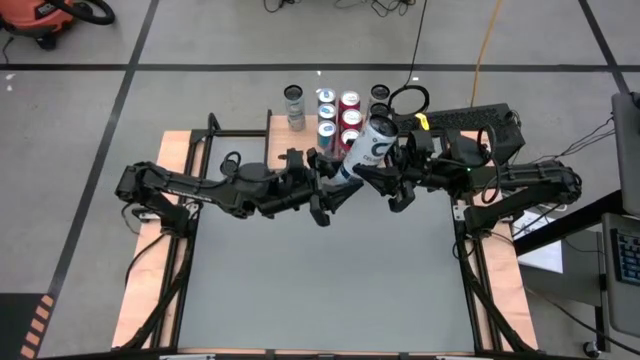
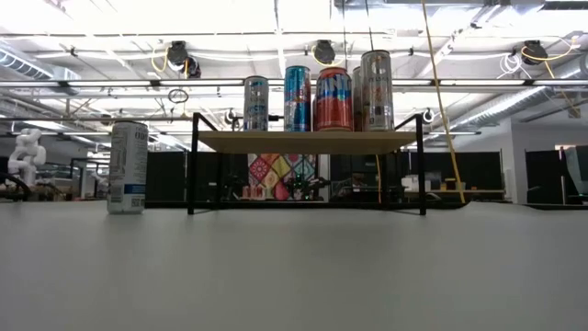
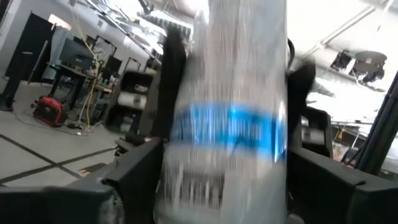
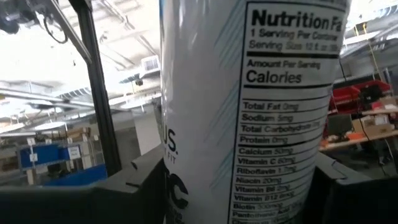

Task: Place canned beverage on shelf
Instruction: Put the bottom white soda can on the shelf aligned with the other white soda can

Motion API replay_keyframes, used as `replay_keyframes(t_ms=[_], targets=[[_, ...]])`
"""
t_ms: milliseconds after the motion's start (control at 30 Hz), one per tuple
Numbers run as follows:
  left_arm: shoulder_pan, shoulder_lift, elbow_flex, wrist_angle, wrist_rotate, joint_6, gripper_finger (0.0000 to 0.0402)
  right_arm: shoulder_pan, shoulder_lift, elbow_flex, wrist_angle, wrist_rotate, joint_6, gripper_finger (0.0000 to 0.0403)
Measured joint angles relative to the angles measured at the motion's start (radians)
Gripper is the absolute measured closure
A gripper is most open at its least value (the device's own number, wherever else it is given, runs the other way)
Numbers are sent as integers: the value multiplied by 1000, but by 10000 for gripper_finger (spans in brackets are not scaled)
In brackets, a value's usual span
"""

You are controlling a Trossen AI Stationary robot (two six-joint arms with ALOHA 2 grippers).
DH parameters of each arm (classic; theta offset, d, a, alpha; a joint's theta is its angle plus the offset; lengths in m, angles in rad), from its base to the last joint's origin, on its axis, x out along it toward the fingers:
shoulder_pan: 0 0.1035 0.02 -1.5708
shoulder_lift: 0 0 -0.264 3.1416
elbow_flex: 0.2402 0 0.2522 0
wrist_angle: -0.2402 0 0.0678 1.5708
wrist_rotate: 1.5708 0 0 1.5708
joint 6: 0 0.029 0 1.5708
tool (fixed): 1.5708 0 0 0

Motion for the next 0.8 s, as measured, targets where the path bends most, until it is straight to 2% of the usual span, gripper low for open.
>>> replay_keyframes(t_ms=[233,500,633,800], targets=[[1,-17,1,-42,-19,-5,34,1,-64,-2,-122,-1,-10,183],[1,-87,3,-208,-45,-11,29,1,-137,-2,-344,2,-26,181],[14,-115,66,-366,-42,-23,29,2,-133,-1,-412,2,-21,180],[46,-112,186,-595,72,-30,29,2,-91,-1,-442,-8,-8,180]])
